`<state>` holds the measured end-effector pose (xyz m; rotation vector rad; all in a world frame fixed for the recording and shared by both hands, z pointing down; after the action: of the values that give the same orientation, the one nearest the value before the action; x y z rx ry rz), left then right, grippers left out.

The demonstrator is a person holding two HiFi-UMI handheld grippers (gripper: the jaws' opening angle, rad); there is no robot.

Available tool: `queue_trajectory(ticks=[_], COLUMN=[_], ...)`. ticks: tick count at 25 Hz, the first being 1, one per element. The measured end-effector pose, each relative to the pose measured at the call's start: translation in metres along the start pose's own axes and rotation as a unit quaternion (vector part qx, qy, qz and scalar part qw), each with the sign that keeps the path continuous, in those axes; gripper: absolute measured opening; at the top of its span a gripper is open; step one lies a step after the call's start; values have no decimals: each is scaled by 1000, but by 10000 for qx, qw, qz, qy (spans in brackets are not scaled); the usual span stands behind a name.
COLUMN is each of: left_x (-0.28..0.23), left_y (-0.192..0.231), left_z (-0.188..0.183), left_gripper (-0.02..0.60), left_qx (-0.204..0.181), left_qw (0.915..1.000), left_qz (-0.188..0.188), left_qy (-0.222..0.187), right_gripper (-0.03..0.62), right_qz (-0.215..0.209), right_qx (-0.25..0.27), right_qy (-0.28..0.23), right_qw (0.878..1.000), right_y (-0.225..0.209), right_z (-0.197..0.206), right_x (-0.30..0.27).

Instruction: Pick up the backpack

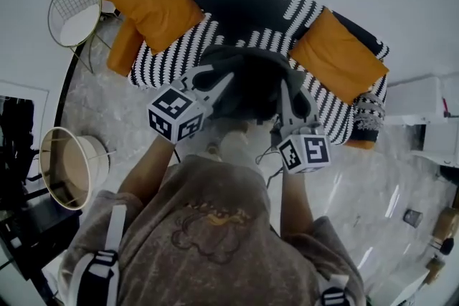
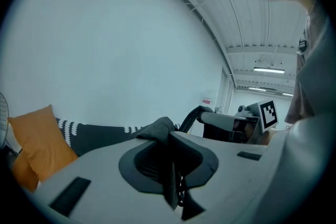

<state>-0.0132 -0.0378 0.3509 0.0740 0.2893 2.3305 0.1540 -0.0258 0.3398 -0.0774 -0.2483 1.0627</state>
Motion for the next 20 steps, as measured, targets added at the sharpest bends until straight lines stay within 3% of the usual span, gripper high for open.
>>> queue_trajectory(ticks=[13, 20], left_x=[105, 124], left_y=[-102, -136], left_z=[12, 15], left_gripper=[28, 28], left_qx=[-11, -97], left_qw=[9999, 9999], left_qz=[111, 47], left_qy=[-35, -97], right_gripper=[52, 52], right_qz=[-244, -439], right_qx=[-497, -528], right_qy=[68, 3], right_qw=[9984, 9976], right_y=[68, 75], right_z=[-21, -33], right_x=[119, 151])
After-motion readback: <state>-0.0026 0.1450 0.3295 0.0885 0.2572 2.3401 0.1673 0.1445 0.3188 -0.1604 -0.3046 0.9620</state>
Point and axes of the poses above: the fingertips, and each gripper's own axes: x backward along the fingers, y to its left, z out of its underside, the point moved 4 cm from there along x, backward along the fingers, and after that the axes turned 13 degrees about -y, right-handed, at the moved point
